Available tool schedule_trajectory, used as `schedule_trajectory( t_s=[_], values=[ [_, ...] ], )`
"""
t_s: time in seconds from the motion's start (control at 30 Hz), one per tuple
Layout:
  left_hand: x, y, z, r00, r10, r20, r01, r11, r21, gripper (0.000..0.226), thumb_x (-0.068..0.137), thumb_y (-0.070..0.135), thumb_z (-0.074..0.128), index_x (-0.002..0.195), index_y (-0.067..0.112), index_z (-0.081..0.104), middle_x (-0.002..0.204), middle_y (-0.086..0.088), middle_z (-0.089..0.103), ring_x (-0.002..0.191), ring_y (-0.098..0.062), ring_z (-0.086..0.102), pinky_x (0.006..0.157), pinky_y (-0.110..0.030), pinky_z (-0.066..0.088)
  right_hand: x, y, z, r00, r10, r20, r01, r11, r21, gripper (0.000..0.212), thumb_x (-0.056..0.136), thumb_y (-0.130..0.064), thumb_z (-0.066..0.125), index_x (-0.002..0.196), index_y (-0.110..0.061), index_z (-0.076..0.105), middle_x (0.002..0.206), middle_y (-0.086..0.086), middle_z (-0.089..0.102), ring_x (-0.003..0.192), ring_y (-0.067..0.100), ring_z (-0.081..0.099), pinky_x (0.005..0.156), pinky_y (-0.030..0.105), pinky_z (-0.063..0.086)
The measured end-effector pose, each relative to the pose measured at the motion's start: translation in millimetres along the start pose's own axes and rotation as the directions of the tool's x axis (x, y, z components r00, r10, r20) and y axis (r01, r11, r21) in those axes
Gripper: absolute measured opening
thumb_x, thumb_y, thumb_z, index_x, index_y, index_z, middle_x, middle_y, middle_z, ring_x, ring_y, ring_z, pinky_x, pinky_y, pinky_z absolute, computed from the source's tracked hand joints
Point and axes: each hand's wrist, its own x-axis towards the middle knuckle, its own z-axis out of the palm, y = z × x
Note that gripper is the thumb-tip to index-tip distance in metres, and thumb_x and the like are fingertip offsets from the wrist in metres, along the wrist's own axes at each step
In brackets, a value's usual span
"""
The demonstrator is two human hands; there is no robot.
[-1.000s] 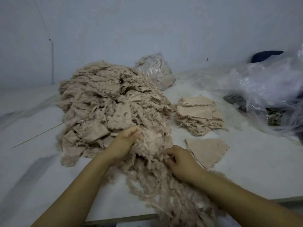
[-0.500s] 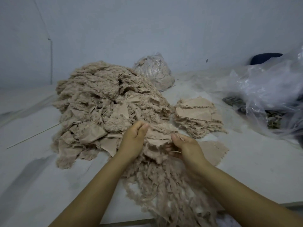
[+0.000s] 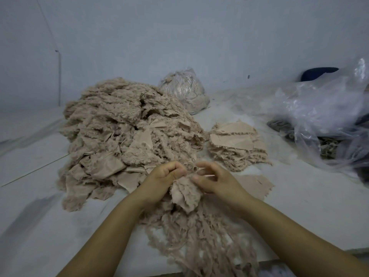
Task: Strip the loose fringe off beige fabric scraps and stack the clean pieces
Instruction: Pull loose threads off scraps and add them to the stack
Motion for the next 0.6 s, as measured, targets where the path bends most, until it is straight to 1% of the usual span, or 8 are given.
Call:
schedule_trajectory(
  t_s=[0.07,0.17,0.23,0.3,0.37,0.43,0.53,0.6],
  values=[
    [2.7,4.3,3.3,1.0,0.015,0.005,-0.014,0.998,-0.061,0.019,0.085,0.032,0.052,0.078,0.016,0.058,0.065,0.016,0.058,0.06,0.001,0.051,0.058,-0.012,0.041,1.5,-2.7,5.5,0.996,-0.027,0.09,0.033,0.997,-0.067,0.026,0.085,-0.023,0.071,0.105,-0.009,0.064,0.1,0.003,0.063,0.088,0.013,0.061,0.081,0.027,0.05],
    [4.0,5.1,3.3,0.998,-0.023,-0.053,0.018,0.995,-0.094,0.024,0.083,0.038,0.053,0.079,0.015,0.058,0.063,0.009,0.053,0.06,-0.01,0.047,0.056,-0.019,0.039,2.9,-8.1,1.6,0.994,-0.089,0.065,0.088,0.996,0.017,0.014,0.089,-0.016,0.064,0.083,-0.006,0.058,0.07,-0.004,0.062,0.064,0.004,0.057,0.063,0.017,0.047],
    [2.9,3.4,1.6,0.988,-0.139,-0.061,0.126,0.975,-0.185,0.037,0.081,0.049,0.051,0.087,0.013,0.059,0.054,0.005,0.042,0.046,-0.013,0.034,0.044,-0.02,0.03,2.9,-8.0,-2.6,0.992,-0.122,0.044,0.116,0.987,0.111,0.015,0.09,-0.012,0.061,0.077,-0.009,0.055,0.059,-0.011,0.062,0.055,0.0,0.056,0.055,0.013,0.045],
    [2.1,2.9,0.1,0.969,-0.247,0.005,0.243,0.947,-0.209,0.044,0.082,0.056,0.049,0.092,0.016,0.065,0.05,0.008,0.036,0.039,-0.007,0.026,0.037,-0.016,0.023,1.7,-6.5,-2.1,0.988,-0.151,0.024,0.147,0.983,0.112,0.016,0.09,-0.011,0.061,0.075,-0.011,0.057,0.061,-0.01,0.062,0.057,0.003,0.057,0.056,0.014,0.045],
    [0.0,3.8,3.0,0.972,-0.219,0.084,0.227,0.967,-0.111,0.034,0.076,0.053,0.06,0.081,0.021,0.071,0.047,0.009,0.045,0.037,-0.005,0.032,0.036,-0.016,0.028,2.9,-3.0,-1.3,0.983,-0.178,-0.055,0.182,0.981,0.074,0.017,0.09,-0.011,0.062,0.073,-0.013,0.059,0.064,-0.006,0.061,0.061,0.007,0.055,0.06,0.018,0.045],
    [0.2,4.6,2.9,0.979,-0.201,0.038,0.204,0.975,-0.085,0.031,0.073,0.045,0.065,0.071,0.015,0.07,0.043,0.007,0.045,0.035,-0.006,0.031,0.036,-0.016,0.028,5.3,-2.4,-5.0,0.969,-0.171,-0.176,0.186,0.98,0.072,0.019,0.09,-0.011,0.062,0.072,-0.013,0.057,0.066,-0.004,0.061,0.064,0.012,0.057,0.059,0.023,0.046],
    [-0.8,1.3,-9.3,0.959,-0.256,-0.117,0.241,0.962,-0.129,0.04,0.069,0.05,0.061,0.061,0.011,0.061,0.04,0.006,0.032,0.035,-0.006,0.023,0.036,-0.015,0.022,8.5,-3.8,-18.2,0.961,-0.043,-0.275,0.131,0.942,0.309,0.017,0.093,-0.011,0.057,0.076,-0.01,0.056,0.069,0.006,0.062,0.066,0.022,0.06,0.059,0.032,0.049],
    [-2.3,1.9,-12.5,0.948,-0.317,-0.03,0.311,0.942,-0.129,0.054,0.068,0.06,0.057,0.063,0.007,0.066,0.043,0.001,0.042,0.037,-0.007,0.034,0.038,-0.016,0.03,7.2,-4.2,-21.0,0.967,-0.008,-0.255,0.105,0.922,0.372,0.012,0.092,-0.014,0.059,0.082,-0.008,0.06,0.071,0.011,0.065,0.066,0.026,0.062,0.061,0.034,0.053]
  ],
)
